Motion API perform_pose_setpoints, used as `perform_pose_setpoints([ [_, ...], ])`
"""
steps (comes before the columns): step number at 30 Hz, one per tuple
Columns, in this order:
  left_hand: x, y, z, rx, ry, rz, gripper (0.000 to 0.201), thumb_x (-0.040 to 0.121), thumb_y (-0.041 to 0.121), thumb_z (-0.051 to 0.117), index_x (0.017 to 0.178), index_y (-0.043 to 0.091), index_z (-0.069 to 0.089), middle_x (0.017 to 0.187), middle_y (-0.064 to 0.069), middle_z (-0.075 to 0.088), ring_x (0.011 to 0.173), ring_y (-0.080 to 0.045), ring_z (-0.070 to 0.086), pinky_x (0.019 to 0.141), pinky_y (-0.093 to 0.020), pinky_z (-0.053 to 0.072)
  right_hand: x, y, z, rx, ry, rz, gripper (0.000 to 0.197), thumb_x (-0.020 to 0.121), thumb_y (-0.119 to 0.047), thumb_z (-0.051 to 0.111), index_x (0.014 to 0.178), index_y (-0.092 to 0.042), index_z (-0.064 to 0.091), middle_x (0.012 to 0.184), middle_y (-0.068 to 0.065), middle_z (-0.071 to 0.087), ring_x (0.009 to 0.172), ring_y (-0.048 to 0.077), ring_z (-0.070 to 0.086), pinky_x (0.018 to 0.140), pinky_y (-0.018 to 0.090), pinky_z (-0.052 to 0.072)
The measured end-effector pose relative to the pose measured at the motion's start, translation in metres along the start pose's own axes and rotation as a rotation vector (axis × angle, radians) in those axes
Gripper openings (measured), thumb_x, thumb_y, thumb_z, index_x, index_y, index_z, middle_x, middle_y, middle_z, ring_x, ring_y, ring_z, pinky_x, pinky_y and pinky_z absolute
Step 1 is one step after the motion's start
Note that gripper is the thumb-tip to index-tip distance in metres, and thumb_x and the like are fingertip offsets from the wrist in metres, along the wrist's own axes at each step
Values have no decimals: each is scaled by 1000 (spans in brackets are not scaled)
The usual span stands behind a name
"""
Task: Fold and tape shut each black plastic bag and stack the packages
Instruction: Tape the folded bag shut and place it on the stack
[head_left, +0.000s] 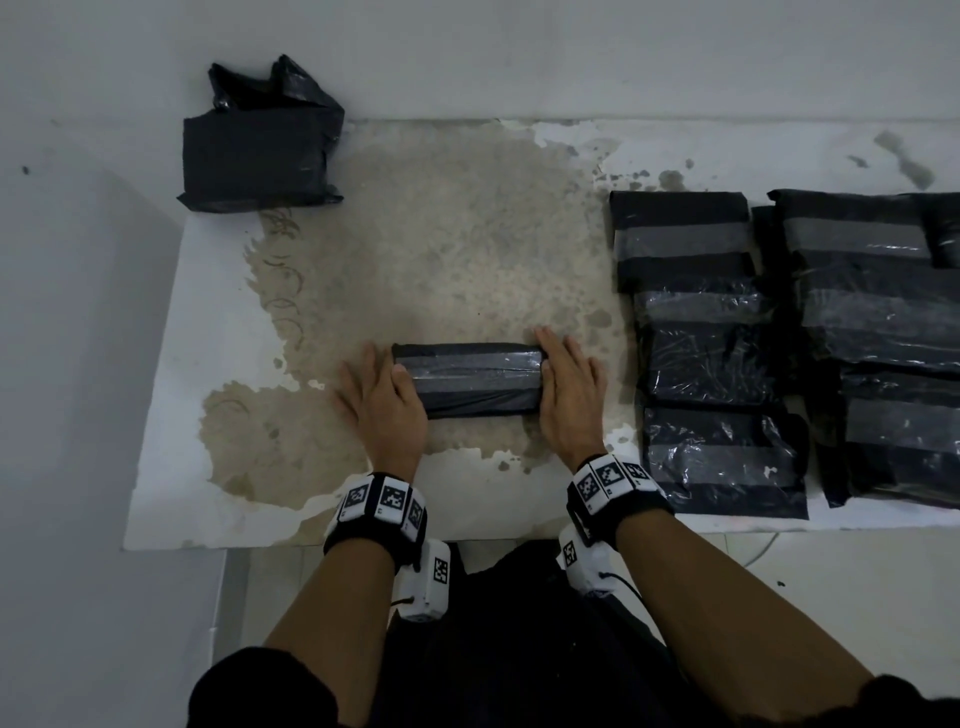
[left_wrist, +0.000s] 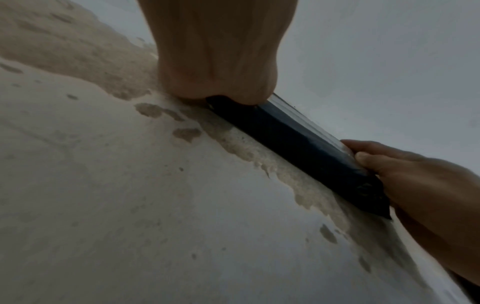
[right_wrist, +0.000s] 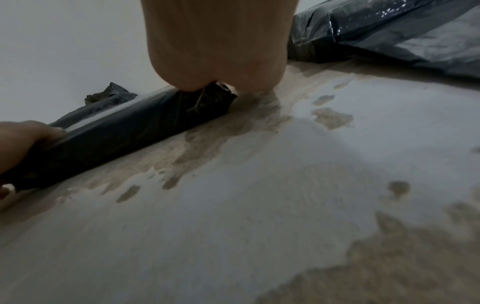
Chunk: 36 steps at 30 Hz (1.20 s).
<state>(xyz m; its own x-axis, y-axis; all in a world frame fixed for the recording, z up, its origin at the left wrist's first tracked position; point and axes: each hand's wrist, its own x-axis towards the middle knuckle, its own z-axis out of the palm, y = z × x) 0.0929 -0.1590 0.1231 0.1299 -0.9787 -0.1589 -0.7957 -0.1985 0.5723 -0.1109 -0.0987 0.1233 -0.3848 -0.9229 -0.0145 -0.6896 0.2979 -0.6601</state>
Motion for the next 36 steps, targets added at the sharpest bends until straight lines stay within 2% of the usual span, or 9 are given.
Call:
perform_pose_setpoints([
  [5, 2, 3, -3, -21, 32, -29, 42, 110, 29, 32, 139, 18, 59, 163, 0, 31, 154, -31, 8, 123, -46, -6, 6, -4, -2, 116, 20, 71, 46, 102, -19, 30, 138, -25, 59, 147, -3, 56, 148, 24, 35, 123, 50, 14],
  [9, 2, 7, -6, -20, 30, -50, 44, 108, 38, 34, 139, 19, 60, 162, 1, 34, 154, -31, 10, 124, -47, -4, 13, -11, 1, 113, 91, 117, 28, 100, -39, 49, 116, -27, 69, 124, -5, 68, 136, 22, 47, 117, 46, 23],
  [12, 3, 13, -9, -8, 32, -78, 42, 107, 41, 39, 136, 21, 62, 160, 2, 36, 153, -30, 12, 124, -47, 0, 13, -12, 5, 87, 122, 109, 21, 96, -40, 63, 110, -27, 70, 116, -8, 69, 133, 21, 48, 116, 43, 23],
  [17, -1, 36, -21, -162, 118, -203, 38, 104, 31, 50, 132, 9, 64, 155, -7, 44, 151, -31, 21, 123, -50, 8, 13, -11, 3, 114, 139, 112, 26, 105, -25, 48, 116, -26, 72, 123, -7, 70, 139, 19, 44, 116, 38, 19],
  [23, -2, 35, -22, -189, 142, -194, 39, 105, 32, 49, 133, 7, 63, 154, -10, 45, 150, -32, 23, 122, -51, 11, 11, -3, -2, 127, 74, 82, 37, 105, -23, 36, 124, -26, 67, 131, -4, 66, 141, 19, 42, 116, 34, 17],
  [28, -5, 27, -21, -96, 71, -101, 46, 104, 43, 49, 136, 12, 61, 157, -7, 41, 151, -32, 19, 123, -52, 7, 9, 2, -13, 209, -10, 79, 35, 106, -25, 38, 133, -25, 61, 140, -2, 59, 139, 18, 43, 121, 46, 21],
  [32, -1, 30, -21, -153, 56, -186, 44, 105, 38, 47, 136, 9, 60, 157, -6, 41, 152, -29, 18, 123, -48, 6, 9, 4, -9, 181, -27, 69, 41, 103, -36, 34, 132, -26, 61, 139, -3, 60, 140, 18, 43, 120, 49, 21],
  [34, 3, 27, -19, -178, 60, -172, 44, 105, 39, 46, 133, 10, 63, 150, -4, 50, 147, -28, 30, 121, -45, 17, 8, 2, -8, 175, -25, 80, 43, 103, -34, 31, 132, -25, 61, 141, -1, 60, 144, 18, 39, 121, 49, 18],
  [36, 1, 31, -19, -329, 95, -112, 37, 106, 33, 46, 122, 10, 70, 124, -2, 65, 120, -22, 56, 104, -30, 41, 7, 0, -9, 210, -3, 88, 38, 104, -29, 34, 131, -25, 61, 139, -1, 60, 140, 18, 43, 120, 51, 22],
])
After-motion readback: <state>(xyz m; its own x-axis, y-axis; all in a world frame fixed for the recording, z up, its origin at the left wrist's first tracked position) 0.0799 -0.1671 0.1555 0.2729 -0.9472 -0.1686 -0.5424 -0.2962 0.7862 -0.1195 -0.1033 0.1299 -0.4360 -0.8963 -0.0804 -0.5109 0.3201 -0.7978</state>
